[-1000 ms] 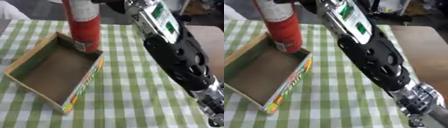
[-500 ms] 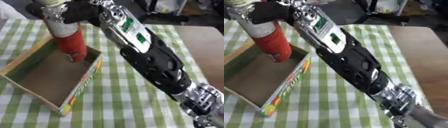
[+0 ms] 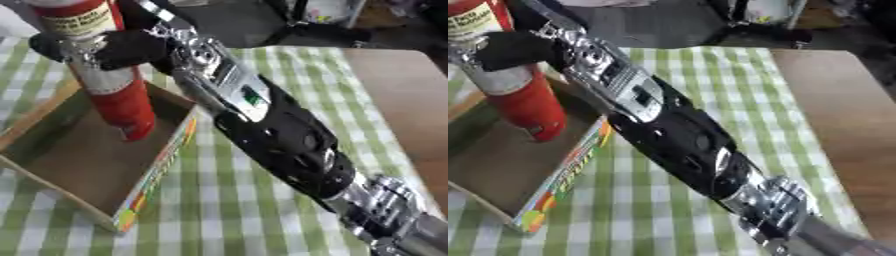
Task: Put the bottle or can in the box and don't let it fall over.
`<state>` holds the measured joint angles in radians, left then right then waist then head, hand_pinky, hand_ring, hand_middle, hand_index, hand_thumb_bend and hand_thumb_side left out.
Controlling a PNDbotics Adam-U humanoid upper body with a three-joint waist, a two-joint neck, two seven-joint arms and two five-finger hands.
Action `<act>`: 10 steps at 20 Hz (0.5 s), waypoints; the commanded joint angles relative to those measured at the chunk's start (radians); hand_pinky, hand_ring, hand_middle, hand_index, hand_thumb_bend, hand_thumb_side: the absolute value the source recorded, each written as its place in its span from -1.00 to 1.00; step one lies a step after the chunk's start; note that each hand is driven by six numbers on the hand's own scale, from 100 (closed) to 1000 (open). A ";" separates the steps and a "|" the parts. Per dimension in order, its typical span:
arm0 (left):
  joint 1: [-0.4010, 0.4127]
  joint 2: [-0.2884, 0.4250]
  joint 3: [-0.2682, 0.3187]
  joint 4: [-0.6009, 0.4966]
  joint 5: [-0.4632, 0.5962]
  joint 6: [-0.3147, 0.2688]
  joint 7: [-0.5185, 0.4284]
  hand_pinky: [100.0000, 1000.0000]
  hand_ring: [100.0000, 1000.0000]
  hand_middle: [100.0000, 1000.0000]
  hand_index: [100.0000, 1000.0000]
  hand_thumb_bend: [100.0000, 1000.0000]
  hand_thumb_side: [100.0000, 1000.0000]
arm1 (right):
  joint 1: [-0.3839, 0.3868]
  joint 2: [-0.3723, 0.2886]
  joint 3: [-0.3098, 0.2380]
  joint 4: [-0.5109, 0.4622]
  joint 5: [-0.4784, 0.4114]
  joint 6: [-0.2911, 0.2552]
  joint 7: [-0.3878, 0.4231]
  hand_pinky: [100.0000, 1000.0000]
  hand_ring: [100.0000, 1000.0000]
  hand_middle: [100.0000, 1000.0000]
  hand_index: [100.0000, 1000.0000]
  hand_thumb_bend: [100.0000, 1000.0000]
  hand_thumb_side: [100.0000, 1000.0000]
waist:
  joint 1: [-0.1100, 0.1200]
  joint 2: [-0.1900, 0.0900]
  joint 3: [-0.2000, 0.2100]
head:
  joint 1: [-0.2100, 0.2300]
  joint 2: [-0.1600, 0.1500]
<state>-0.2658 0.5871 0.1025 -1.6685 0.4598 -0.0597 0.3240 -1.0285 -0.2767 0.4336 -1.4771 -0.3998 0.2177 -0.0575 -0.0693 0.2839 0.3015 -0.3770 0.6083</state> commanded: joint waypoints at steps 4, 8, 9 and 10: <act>-0.008 0.017 0.016 0.000 0.006 -0.002 0.006 0.49 0.63 0.47 0.60 -0.08 -0.15 | -0.001 0.003 0.002 0.015 0.096 -0.030 0.036 0.70 0.87 0.74 0.78 0.34 -0.98 | 0.008 -0.014 -0.002 | -0.011 0.002; -0.005 0.017 0.017 0.005 0.005 -0.002 0.006 0.49 0.63 0.47 0.60 -0.08 -0.15 | 0.006 0.000 -0.010 0.009 0.148 -0.023 0.036 0.73 0.91 0.76 0.81 0.41 -0.90 | 0.008 -0.013 -0.006 | -0.016 0.003; -0.005 0.017 0.018 0.005 0.005 -0.002 0.006 0.49 0.63 0.47 0.60 -0.08 -0.15 | 0.007 0.000 -0.011 0.008 0.152 -0.021 0.036 0.73 0.91 0.76 0.81 0.41 -0.90 | 0.008 -0.013 -0.006 | -0.017 0.003; -0.005 0.018 0.018 0.005 0.005 -0.002 0.006 0.49 0.63 0.47 0.60 -0.08 -0.15 | 0.007 -0.001 -0.013 0.006 0.154 -0.020 0.036 0.72 0.91 0.75 0.80 0.40 -0.91 | 0.009 -0.013 -0.007 | -0.017 0.004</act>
<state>-0.2651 0.5834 0.1039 -1.6562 0.4621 -0.0609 0.3265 -1.0066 -0.2685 0.4328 -1.4577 -0.2593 0.1970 -0.0238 -0.0694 0.2841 0.2945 -0.3897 0.6139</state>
